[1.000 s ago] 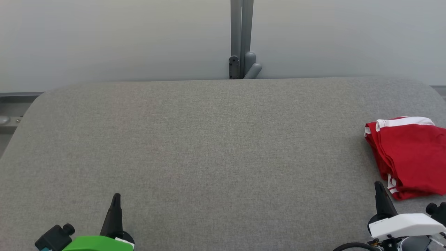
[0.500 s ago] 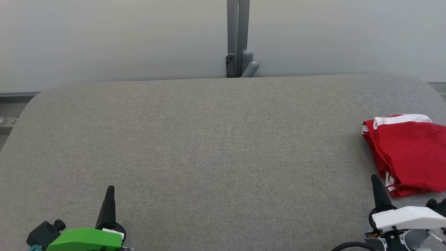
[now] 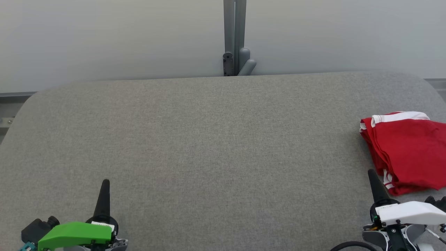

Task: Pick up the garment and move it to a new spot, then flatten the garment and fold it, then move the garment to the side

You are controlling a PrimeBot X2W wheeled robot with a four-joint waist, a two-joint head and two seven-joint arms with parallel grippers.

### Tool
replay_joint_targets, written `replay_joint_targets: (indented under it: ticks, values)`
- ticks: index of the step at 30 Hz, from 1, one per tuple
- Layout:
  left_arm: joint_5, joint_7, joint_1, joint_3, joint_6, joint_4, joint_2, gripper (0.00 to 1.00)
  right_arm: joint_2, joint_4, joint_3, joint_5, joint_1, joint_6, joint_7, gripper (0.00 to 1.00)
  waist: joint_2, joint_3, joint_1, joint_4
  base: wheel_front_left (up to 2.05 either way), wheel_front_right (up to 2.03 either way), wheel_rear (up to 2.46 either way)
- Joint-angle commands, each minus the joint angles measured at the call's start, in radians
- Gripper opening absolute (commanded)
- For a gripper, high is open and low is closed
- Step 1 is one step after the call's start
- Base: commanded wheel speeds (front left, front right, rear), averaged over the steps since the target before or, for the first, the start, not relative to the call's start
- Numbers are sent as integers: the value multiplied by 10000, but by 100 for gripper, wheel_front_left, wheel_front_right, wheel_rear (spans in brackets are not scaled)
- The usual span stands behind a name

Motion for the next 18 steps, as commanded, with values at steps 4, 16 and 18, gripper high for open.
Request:
replay_joint_targets:
  ticks: [4, 16, 18]
  values:
    - [-673, 181, -360, 150, -37, -84, 81, 0, -72, -109, 37, 757, -297, 4, 189, 0, 76, 33, 0, -46, 0, 0, 0]
    - [-1622, 464, -529, 330, -43, -78, 65, 0, -82, -105, 77, 1833, -450, 3, 440, 0, 86, 90, 0, -130, 0, 0, 0]
    - [-1739, 500, -563, 363, -44, -78, 61, 0, -84, -105, 85, 2022, -476, 3, 476, 0, 88, 101, 0, -145, 0, 0, 0]
